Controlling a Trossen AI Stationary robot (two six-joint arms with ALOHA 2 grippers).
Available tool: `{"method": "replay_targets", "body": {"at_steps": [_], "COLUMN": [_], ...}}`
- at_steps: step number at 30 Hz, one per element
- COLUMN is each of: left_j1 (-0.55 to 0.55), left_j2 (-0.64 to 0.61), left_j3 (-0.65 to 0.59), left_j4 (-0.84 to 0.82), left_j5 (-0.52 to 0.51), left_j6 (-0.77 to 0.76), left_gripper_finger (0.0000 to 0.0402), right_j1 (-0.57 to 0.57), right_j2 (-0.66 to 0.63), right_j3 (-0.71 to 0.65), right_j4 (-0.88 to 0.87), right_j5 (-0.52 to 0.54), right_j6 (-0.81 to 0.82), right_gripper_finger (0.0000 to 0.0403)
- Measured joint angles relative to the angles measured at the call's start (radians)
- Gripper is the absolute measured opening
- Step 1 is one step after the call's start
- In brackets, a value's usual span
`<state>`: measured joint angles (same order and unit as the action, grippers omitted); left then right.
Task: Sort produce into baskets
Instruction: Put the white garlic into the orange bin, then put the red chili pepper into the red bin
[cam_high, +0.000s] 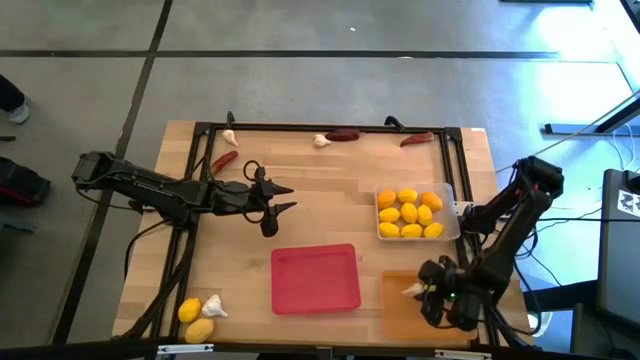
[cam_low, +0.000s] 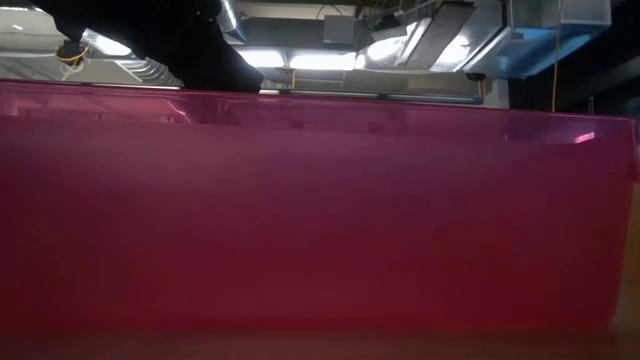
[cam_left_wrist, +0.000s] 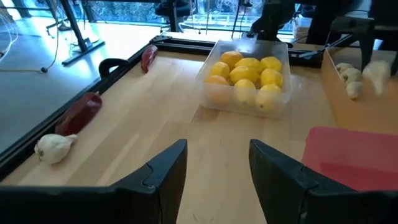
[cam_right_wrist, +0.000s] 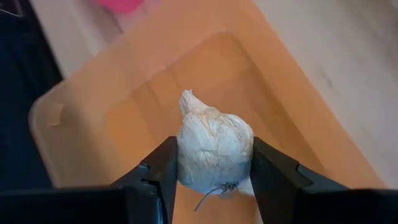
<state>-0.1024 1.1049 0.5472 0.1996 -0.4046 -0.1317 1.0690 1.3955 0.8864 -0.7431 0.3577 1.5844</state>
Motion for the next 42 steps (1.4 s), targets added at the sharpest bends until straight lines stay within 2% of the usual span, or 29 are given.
{"method": "replay_targets", "body": {"at_steps": [8,17,22,26,29,34,42], "left_j1": [0.000,0.000,0.000,0.000,0.000,0.000,-0.002], "left_j2": [0.000,0.000,0.000,0.000,0.000,0.000,0.000], "left_j3": [0.000,0.000,0.000,0.000,0.000,0.000,0.000], "left_j4": [-0.001,-0.001,-0.001,-0.001,-0.001,-0.001,-0.006], "left_j5": [0.000,0.000,0.000,0.000,0.000,0.000,0.000], "left_j6": [-0.012,-0.012,-0.017,-0.023,-0.024,-0.027,-0.027], "left_gripper_finger": [0.0169,0.0169,0.0169,0.0169,0.0169,0.0169,0.0169], "right_j1": [-0.004,-0.019,-0.054,-0.089,-0.118,-0.174,-0.237], "right_j2": [0.100,0.165,0.165,0.159,0.140,0.090,0.036], "right_j3": [0.000,0.000,0.000,0.003,0.033,0.143,0.257], "right_j4": [-0.004,-0.008,-0.027,-0.036,-0.052,-0.202,-0.315], "right_j5": [0.067,0.043,-0.096,-0.174,-0.194,-0.172,0.008], "right_j6": [-0.101,-0.070,-0.071,-0.120,-0.168,-0.251,-0.415], "right_gripper_finger": [0.0157,0.0159,0.0205,0.0256,0.0281,0.0295,0.0296]}}
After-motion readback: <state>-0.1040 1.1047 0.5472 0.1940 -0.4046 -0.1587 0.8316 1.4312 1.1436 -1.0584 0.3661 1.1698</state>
